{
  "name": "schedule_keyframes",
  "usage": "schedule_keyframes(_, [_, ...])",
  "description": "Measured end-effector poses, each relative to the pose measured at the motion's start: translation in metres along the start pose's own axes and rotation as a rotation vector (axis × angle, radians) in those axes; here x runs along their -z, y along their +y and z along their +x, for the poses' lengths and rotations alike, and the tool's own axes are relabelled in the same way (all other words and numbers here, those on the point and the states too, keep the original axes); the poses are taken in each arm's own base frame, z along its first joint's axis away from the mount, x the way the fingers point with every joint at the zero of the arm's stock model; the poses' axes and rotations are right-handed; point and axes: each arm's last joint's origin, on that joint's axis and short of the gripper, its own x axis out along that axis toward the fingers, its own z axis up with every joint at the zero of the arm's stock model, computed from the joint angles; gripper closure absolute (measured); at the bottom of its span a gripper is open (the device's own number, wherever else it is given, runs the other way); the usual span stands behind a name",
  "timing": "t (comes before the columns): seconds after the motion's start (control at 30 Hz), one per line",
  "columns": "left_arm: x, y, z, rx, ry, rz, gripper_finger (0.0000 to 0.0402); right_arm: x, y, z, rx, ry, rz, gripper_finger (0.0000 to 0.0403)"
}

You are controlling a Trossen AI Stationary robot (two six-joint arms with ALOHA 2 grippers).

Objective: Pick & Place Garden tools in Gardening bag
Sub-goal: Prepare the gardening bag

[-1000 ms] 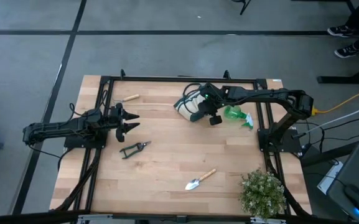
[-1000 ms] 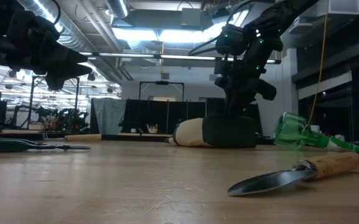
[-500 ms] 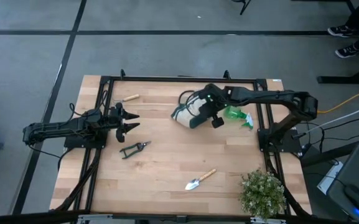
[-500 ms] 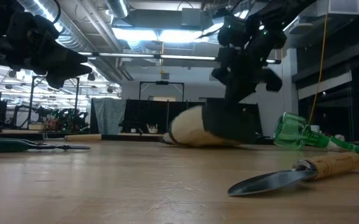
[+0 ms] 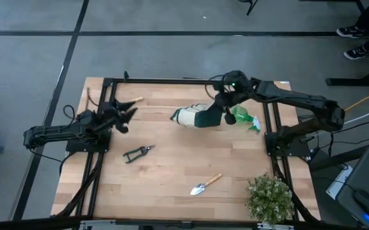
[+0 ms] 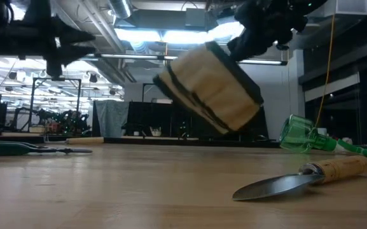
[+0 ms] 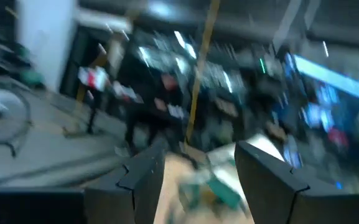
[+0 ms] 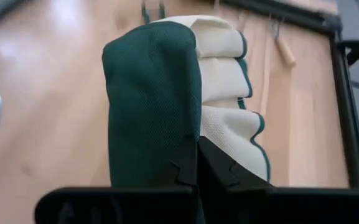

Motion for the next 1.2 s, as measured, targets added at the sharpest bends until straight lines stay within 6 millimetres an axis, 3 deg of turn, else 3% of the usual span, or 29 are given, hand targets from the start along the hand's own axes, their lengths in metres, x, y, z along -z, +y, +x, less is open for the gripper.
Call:
schedule_keyframes(0.3, [-0.027, -0.002, -0.004, -0.051, -0.298, -0.281, 0.0211, -0.013, -0.01, -0.014, -0.011, -0.186, 0.131, 0.0403])
schedule_keyframes(0.67, [-0.03, -0.002, -0.005, -0.014, -0.328, -0.429, 0.0211, -0.022, -0.016, -0.018, -0.005, -0.285, 0.186, 0.0403])
schedule_keyframes(0.93, [-0.028, -0.006, 0.004, -0.055, -0.204, -0.399, 0.0212, -0.03, -0.022, -0.029, -0.159, -0.429, 0.263, 0.0403])
schedule_keyframes(1.2, [-0.046, -0.031, 0.048, -0.046, 0.019, -0.223, 0.0211, -0.03, -0.033, -0.039, -0.164, -0.483, 0.295, 0.0403])
